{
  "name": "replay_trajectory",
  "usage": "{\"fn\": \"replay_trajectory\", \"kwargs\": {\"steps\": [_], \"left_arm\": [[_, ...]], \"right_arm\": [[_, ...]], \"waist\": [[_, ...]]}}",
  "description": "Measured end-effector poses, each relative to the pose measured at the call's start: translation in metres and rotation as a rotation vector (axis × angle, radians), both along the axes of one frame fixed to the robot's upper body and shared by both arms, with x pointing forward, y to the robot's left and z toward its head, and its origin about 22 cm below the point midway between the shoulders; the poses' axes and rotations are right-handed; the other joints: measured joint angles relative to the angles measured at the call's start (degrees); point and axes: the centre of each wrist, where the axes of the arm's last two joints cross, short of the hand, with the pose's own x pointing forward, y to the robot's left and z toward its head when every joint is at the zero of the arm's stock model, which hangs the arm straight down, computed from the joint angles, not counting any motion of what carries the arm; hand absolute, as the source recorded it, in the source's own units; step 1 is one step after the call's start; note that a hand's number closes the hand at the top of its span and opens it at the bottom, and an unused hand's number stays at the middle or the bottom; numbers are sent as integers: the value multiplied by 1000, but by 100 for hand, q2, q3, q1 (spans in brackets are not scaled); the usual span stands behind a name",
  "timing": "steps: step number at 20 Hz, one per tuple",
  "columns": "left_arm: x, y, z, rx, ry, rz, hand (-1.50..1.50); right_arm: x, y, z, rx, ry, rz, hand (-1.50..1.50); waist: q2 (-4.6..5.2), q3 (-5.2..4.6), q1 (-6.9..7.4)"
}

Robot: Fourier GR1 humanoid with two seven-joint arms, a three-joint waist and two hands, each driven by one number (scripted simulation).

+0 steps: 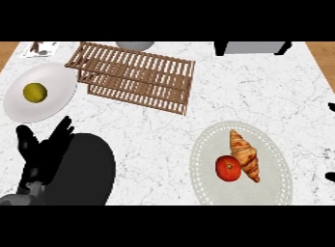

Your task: Pick the croissant from the placemat and place it in the tiered shelf

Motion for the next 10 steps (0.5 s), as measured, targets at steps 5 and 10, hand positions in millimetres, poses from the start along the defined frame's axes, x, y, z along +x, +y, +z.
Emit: {"fn": "replay_trajectory", "kwargs": {"steps": [5,10], "left_arm": [[0,-1,-3,1,-2,-1,0],[0,-6,-2,-1,0,-16,0]], "right_arm": [[-18,36,15,-81,105,50,-150],[-30,90,23,-187,169,0,-150]], "waist": [[-1,1,32],[8,-6,107]]}}
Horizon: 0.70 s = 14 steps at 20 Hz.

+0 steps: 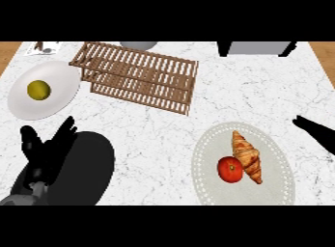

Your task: Pick the croissant from the placemat and place it in the tiered shelf

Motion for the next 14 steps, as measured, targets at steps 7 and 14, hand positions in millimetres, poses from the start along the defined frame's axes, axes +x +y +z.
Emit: {"fn": "replay_trajectory", "kwargs": {"steps": [7,14], "left_arm": [[6,-6,0,-2,5,-14,0],[7,-3,-2,-3,10,-10,0]], "right_arm": [[15,64,-12,-131,-1,-133,-150],[39,111,-37,-229,50,-213,-150]], "waist": [[21,0,88],[16,8,49]]}}
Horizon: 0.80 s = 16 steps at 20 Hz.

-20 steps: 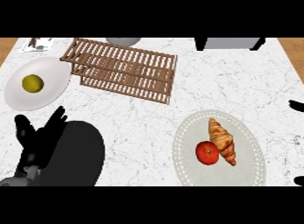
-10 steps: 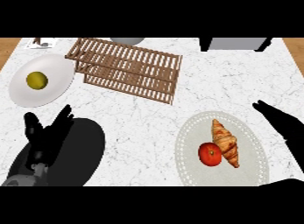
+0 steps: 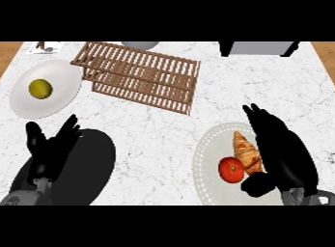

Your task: Pick the croissant from the placemat and place it in the tiered shelf

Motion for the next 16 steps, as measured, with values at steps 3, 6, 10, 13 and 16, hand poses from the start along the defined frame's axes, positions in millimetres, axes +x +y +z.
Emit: {"fn": "replay_trajectory", "kwargs": {"steps": [3,6,10,13,16], "left_arm": [[-1,-2,-2,-1,1,1,0],[-1,-1,-2,-3,-1,-4,0],[-3,-2,-2,0,1,5,0],[-2,5,-4,-3,1,4,0],[-2,4,-1,-9,0,6,0]], "right_arm": [[2,9,-12,-45,33,-5,-150],[5,18,-21,-80,56,-6,-150],[0,22,-33,-123,67,-31,-150],[-1,22,-45,-162,62,-58,-150],[-6,23,-55,-187,64,-76,-150]], "waist": [[-6,4,-20],[-6,5,-30],[-9,2,-46],[-8,3,-53],[-8,2,-56]]}}
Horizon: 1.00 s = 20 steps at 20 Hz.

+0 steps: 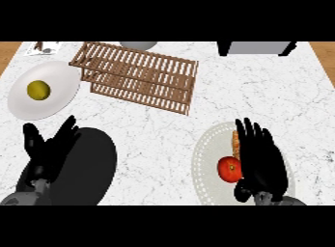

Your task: Pick the croissant from the placemat and place it in the tiered shelf

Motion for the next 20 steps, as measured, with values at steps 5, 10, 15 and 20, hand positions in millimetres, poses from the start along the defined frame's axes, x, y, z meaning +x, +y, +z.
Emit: {"fn": "replay_trajectory", "kwargs": {"steps": [5,10,15,20], "left_arm": [[-4,-2,-3,6,-2,4,0],[4,-4,-1,-1,5,3,0],[0,-3,-2,2,4,-2,0],[-1,-4,0,2,3,-8,0]], "right_arm": [[6,4,-11,-17,-8,-25,-150],[12,-5,-29,-40,-3,-46,-150],[16,-7,-43,-77,-21,-73,-150],[31,-20,-54,-106,-48,-74,-150]], "waist": [[0,2,3],[2,3,2],[1,-1,3],[-15,-24,1]]}}
